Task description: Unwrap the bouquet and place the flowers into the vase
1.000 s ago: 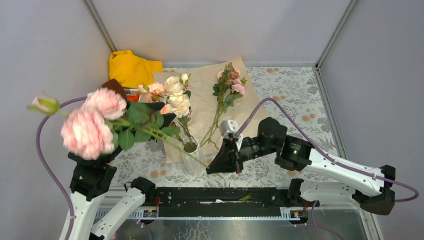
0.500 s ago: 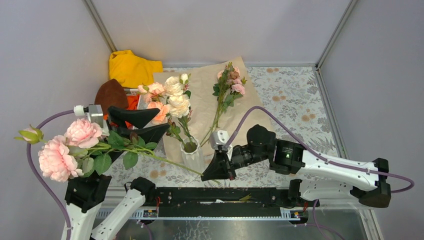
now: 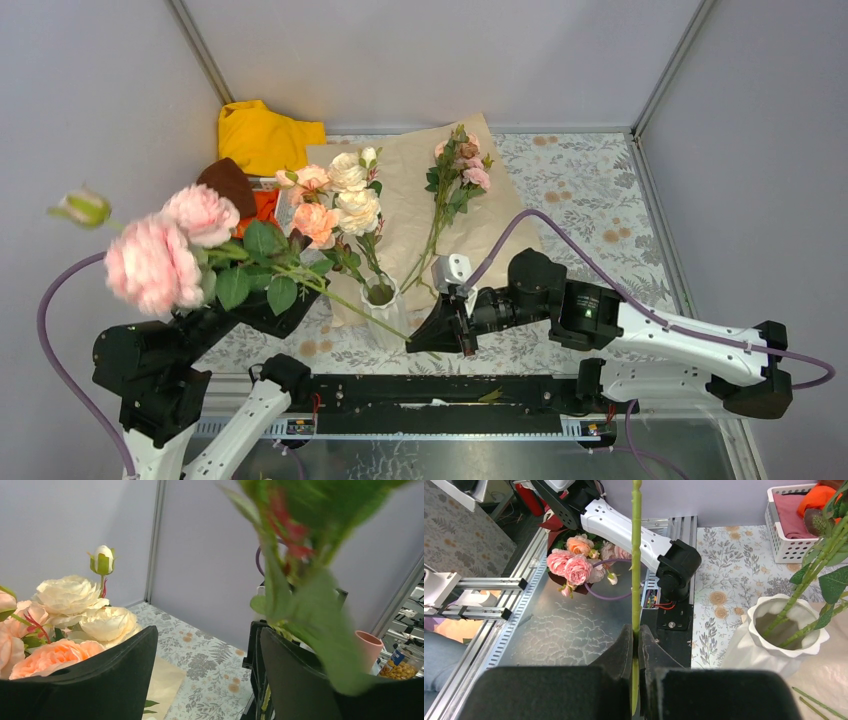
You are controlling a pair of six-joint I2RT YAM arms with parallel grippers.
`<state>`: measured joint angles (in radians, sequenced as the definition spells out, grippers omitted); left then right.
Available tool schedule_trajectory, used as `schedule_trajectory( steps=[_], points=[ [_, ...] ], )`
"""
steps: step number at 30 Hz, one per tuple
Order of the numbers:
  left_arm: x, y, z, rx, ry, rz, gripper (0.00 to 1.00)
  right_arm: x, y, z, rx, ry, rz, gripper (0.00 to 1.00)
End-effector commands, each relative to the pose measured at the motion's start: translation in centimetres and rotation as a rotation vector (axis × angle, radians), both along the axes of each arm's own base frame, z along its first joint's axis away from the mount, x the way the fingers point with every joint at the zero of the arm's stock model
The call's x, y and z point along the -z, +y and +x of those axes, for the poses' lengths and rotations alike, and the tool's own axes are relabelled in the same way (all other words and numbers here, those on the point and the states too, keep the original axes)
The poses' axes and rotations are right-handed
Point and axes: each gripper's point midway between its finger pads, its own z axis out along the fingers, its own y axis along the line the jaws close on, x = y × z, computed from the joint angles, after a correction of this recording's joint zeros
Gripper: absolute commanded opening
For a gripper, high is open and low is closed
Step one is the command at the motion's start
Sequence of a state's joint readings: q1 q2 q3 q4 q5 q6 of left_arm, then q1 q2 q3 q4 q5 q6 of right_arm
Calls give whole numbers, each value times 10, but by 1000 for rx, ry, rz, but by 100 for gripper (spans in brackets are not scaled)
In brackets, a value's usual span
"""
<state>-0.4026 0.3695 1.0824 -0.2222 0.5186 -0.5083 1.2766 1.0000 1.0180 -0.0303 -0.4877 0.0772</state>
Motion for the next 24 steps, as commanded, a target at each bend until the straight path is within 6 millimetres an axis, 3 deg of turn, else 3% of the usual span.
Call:
schedule_trajectory(
  steps=[1,5,9,14,19,24],
  points=[
    [-11,3,-11,10,-62,-16,83,-27,9,-1,-8,-6,71,0],
    [-10,1,-6,7,-53,-19,84,-22,16,-3,-29,11,57,0],
    [-16,-1,-16,45,-79,-21,84,-15,21,3,1,6,34,0],
    [-7,3,-23,29,-82,11,84,-34,8,10,62,-31,82,0],
    [-8,8,-32,25,-99,0,85,-37,-9,21,149,-67,76,0],
    [-13,8,-38,44,-119,-11,86,-35,-8,20,142,-57,68,0]
  ],
)
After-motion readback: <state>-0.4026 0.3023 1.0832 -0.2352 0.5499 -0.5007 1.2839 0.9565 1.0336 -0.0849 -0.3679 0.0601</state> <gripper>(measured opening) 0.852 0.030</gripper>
